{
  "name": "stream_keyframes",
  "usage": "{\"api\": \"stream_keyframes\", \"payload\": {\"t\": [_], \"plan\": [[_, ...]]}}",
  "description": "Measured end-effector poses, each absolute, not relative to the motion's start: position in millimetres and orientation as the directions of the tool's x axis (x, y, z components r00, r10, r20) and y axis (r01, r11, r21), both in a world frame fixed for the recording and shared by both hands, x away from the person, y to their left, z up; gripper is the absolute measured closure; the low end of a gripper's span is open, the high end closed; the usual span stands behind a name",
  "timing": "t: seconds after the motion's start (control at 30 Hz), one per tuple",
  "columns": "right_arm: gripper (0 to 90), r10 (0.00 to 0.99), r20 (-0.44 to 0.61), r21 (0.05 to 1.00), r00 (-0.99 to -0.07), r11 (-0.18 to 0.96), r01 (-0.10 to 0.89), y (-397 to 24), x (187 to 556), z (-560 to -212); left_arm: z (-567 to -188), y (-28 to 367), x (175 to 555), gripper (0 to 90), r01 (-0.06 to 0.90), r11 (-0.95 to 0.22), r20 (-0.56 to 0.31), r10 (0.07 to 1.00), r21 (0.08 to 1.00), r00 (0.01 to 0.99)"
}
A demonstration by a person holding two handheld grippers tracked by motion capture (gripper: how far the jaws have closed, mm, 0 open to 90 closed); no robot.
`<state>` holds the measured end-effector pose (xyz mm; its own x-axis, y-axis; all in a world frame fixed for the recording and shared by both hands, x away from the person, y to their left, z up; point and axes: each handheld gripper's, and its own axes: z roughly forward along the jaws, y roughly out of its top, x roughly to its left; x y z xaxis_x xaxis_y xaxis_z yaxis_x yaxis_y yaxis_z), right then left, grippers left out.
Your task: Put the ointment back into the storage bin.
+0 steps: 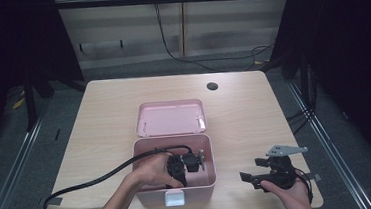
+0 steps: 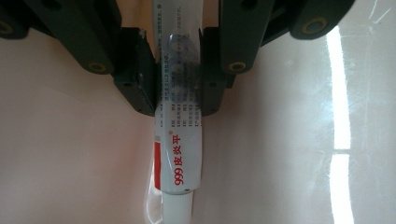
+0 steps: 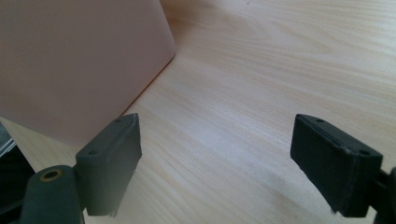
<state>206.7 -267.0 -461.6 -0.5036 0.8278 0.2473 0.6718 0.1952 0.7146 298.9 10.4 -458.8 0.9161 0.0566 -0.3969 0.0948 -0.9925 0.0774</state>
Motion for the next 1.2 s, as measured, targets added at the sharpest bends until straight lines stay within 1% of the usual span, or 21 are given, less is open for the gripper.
{"api": "stream_keyframes", "payload": {"t": [0.27, 0.43, 0.53, 0.7, 0.93, 1.03, 1.2], "plan": [[16.3, 0.827, 0.247, 0.714, -0.505, 0.197, 0.671, -267, 207, -462, -461, 10, 298, 68.3, 0.106, -0.991, -0.42, 0.06, 0.085, 0.906], [16.2, 0.826, 0.248, 0.714, -0.507, 0.198, 0.671, -267, 207, -462, -460, 10, 298, 67.7, 0.101, -0.992, -0.412, 0.059, 0.081, 0.909], [16.2, 0.826, 0.247, 0.715, -0.507, 0.198, 0.671, -267, 207, -462, -460, 10, 300, 64.2, 0.109, -0.991, -0.411, 0.067, 0.08, 0.909], [16.1, 0.825, 0.247, 0.716, -0.508, 0.198, 0.67, -267, 207, -462, -457, 10, 300, 60.8, 0.122, -0.989, -0.406, 0.08, 0.08, 0.911], [16.1, 0.824, 0.246, 0.717, -0.511, 0.2, 0.667, -267, 207, -462, -450, 12, 303, 55.3, 0.146, -0.984, -0.388, 0.096, 0.102, 0.917], [16.1, 0.825, 0.244, 0.717, -0.51, 0.2, 0.667, -267, 207, -462, -444, 14, 302, 53.9, 0.16, -0.979, -0.374, 0.104, 0.122, 0.922], [16.1, 0.826, 0.244, 0.716, -0.508, 0.2, 0.669, -267, 207, -462, -434, 17, 303, 54.2, 0.176, -0.974, -0.358, 0.114, 0.146, 0.927]]}}
